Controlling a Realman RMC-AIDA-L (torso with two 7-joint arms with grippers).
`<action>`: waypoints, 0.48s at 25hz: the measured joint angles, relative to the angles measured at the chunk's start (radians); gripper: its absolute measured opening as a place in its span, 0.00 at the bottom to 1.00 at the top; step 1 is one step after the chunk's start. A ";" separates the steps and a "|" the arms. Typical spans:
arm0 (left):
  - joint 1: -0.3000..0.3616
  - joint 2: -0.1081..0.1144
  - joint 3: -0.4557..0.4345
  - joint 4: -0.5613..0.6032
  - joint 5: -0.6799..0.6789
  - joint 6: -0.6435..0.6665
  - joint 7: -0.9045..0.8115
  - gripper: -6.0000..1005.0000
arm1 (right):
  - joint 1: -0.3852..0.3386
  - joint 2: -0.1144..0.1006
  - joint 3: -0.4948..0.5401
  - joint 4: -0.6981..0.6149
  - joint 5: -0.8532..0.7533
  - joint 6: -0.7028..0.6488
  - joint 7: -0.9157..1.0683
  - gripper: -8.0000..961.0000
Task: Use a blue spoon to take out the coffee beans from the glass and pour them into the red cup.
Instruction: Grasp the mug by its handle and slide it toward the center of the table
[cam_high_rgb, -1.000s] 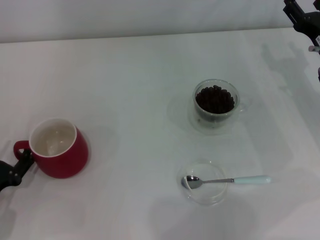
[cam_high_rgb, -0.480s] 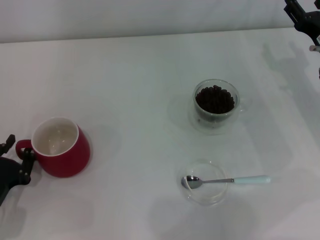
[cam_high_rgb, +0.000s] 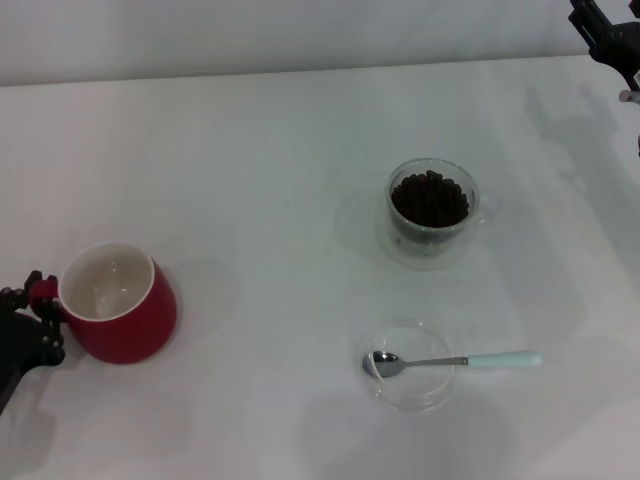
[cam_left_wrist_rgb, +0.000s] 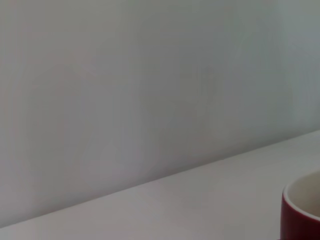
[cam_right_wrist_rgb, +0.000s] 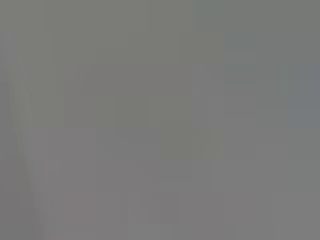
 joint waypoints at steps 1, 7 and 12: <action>0.000 0.000 0.000 0.000 -0.002 0.000 0.000 0.10 | 0.000 0.000 0.000 0.000 0.000 0.000 0.000 0.91; -0.002 -0.001 -0.001 0.021 -0.009 -0.001 0.005 0.10 | 0.001 0.000 0.000 0.000 -0.001 0.001 0.000 0.91; -0.021 -0.001 0.006 0.055 -0.010 -0.024 0.019 0.10 | 0.002 -0.001 0.000 0.000 -0.002 0.001 0.000 0.91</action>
